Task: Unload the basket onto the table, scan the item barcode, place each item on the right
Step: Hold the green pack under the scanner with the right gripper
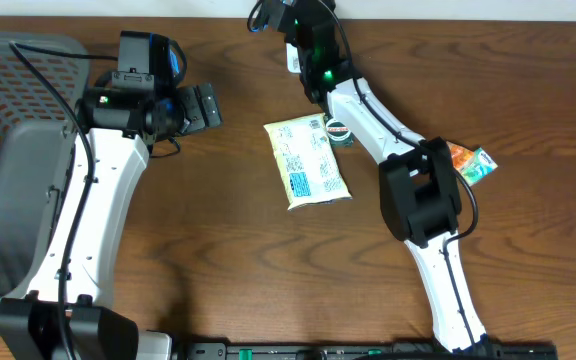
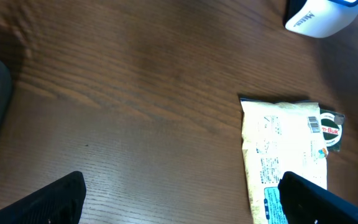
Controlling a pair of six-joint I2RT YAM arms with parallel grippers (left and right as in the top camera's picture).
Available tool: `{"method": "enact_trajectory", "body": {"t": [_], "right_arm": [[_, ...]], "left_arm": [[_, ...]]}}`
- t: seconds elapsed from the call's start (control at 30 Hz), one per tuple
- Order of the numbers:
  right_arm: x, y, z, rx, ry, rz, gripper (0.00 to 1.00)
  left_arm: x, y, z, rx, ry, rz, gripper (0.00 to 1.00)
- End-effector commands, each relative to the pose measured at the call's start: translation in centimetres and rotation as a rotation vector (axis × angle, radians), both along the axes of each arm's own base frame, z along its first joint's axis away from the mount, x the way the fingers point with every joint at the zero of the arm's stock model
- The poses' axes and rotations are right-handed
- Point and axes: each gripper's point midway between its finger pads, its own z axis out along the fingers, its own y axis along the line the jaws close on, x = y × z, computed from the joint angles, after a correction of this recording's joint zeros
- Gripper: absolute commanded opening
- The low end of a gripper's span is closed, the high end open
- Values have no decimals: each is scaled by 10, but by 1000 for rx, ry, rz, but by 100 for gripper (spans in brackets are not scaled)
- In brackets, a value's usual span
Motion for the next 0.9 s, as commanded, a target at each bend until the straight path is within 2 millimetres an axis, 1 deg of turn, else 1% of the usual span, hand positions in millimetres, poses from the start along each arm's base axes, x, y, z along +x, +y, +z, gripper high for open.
{"method": "enact_trajectory", "body": {"t": [0.0, 0.17, 0.4, 0.77, 0.87], "right_arm": [[3, -3, -2, -14, 0, -1, 1], [4, -9, -8, -20, 13, -7, 2], [3, -12, -23, -75, 35, 7, 1], [3, -13, -24, -75, 34, 2, 2], [3, -16, -22, -76, 27, -20, 2]], "left_arm": [[1, -1, 0, -6, 1, -6, 98], [1, -1, 0, -6, 1, -6, 98], [1, -1, 0, -6, 1, -6, 98], [1, -1, 0, -6, 1, -6, 98], [1, -1, 0, -6, 1, -6, 97]]}}
